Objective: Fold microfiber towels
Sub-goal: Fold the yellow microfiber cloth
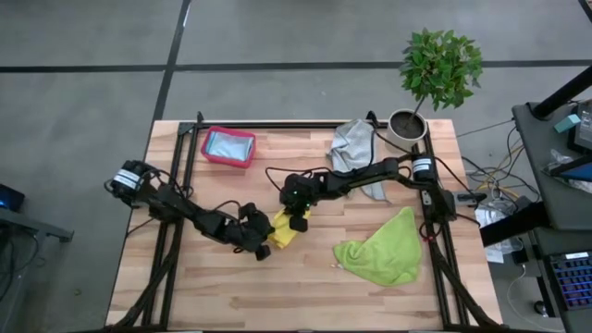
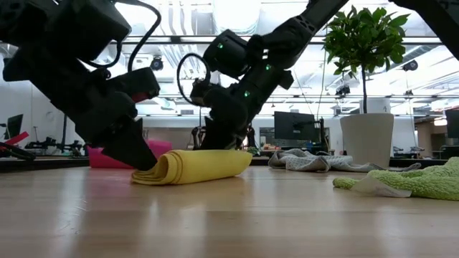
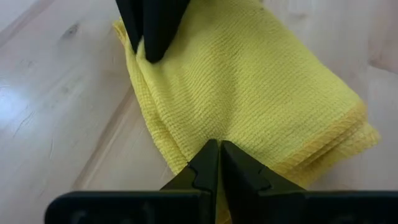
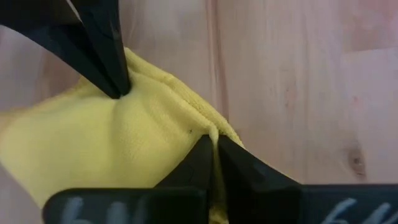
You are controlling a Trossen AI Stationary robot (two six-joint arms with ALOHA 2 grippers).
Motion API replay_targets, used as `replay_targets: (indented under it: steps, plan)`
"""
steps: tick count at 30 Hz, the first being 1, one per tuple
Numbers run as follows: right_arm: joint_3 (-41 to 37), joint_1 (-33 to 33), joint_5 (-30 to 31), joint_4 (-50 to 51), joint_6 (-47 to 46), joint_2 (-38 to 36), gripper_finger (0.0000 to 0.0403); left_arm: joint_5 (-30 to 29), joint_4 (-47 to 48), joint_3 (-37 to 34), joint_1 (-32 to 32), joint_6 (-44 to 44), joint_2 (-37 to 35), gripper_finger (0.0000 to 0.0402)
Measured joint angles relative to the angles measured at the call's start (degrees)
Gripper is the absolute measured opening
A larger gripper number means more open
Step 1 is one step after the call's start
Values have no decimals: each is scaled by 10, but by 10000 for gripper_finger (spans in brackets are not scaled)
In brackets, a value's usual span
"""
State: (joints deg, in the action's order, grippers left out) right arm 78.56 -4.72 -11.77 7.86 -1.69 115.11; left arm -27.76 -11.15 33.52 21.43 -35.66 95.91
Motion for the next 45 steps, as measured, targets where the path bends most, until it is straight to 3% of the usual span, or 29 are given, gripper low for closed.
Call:
replay_targets:
  steps: [9, 13, 18, 22, 26, 29, 35, 45]
  plan:
    - [0, -10, 1, 13, -11, -45, 96, 9, 12, -1, -1, 17, -22, 8]
    - [-4, -8, 0, 7, -14, -68, 110, 13, 17, 1, -1, 20, -33, 8]
    - [-27, 4, 1, -9, -14, -86, 90, 13, 17, -2, -1, 34, -56, 8]
    - [-60, 22, 3, -87, -27, -85, 50, 13, 16, 2, -1, 61, -77, 8]
    - [-105, 39, 82, -170, -26, -77, 14, 11, 13, 1, 0, 64, -90, 8]
    - [-144, 41, 131, -233, -24, -69, 9, 11, 13, -1, 0, 60, -86, 8]
    - [-206, 33, 134, -370, -64, -28, 9, 12, 12, 2, 0, 51, -50, 8]
    - [-204, 29, 134, -383, -83, -7, 9, 11, 17, 0, 0, 37, -48, 8]
